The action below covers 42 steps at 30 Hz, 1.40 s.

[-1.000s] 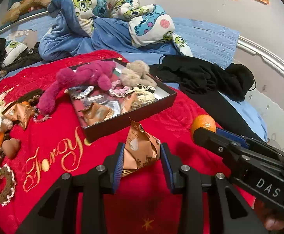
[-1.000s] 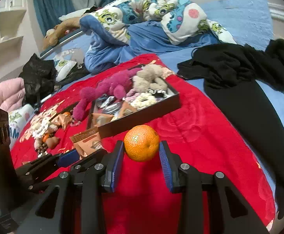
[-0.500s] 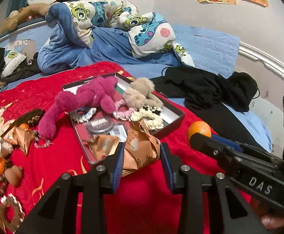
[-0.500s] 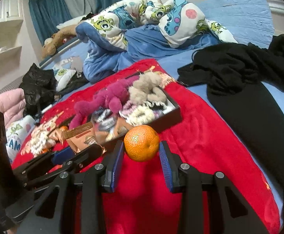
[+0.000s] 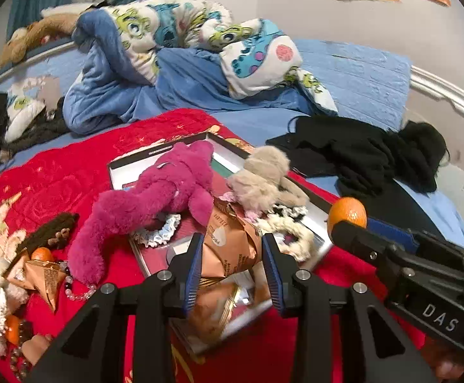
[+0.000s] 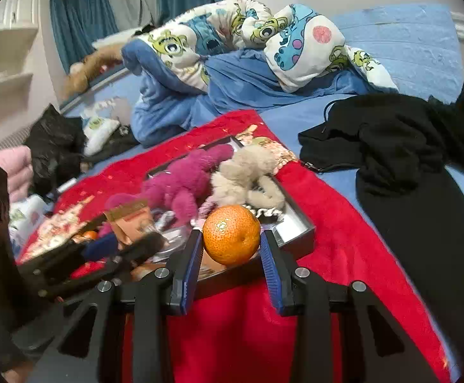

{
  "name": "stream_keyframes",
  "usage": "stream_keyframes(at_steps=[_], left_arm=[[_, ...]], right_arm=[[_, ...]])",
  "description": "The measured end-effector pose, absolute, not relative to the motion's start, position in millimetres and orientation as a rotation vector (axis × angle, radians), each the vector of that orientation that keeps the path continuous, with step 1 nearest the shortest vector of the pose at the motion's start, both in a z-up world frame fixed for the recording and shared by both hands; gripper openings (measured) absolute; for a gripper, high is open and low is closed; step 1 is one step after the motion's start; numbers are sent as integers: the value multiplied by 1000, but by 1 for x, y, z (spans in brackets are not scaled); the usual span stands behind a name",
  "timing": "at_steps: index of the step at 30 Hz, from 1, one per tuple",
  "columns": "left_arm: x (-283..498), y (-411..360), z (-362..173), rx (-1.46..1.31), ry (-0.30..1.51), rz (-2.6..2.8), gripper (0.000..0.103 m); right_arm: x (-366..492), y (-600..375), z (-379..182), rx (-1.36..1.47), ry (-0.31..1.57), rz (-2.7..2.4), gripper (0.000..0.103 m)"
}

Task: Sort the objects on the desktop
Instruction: 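Lower the packet and orange into the black box and open both grippers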

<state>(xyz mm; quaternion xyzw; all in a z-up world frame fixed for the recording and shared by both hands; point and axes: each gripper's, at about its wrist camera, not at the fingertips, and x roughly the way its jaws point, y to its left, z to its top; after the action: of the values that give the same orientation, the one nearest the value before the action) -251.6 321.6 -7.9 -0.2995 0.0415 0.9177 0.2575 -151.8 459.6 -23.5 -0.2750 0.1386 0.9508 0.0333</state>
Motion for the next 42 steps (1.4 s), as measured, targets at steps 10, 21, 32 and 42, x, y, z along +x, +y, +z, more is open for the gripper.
stream_keyframes(at_steps=[10,21,32,42], left_arm=[[-286,321,-25,-842,79,2497,37],[-289,323,-37,-851,93,2509,37],[-295,324,-53,-887,96,2510,37],[-294,321,-55,-876,105,2540,37]], right_arm=[[-203,469,-34,-869,371,2912,36],[-211,458,-53,-883,321,2919,36],[-214,452,-61,-889,268,2923,36],[-211,444,-65,-872,184,2914,38]])
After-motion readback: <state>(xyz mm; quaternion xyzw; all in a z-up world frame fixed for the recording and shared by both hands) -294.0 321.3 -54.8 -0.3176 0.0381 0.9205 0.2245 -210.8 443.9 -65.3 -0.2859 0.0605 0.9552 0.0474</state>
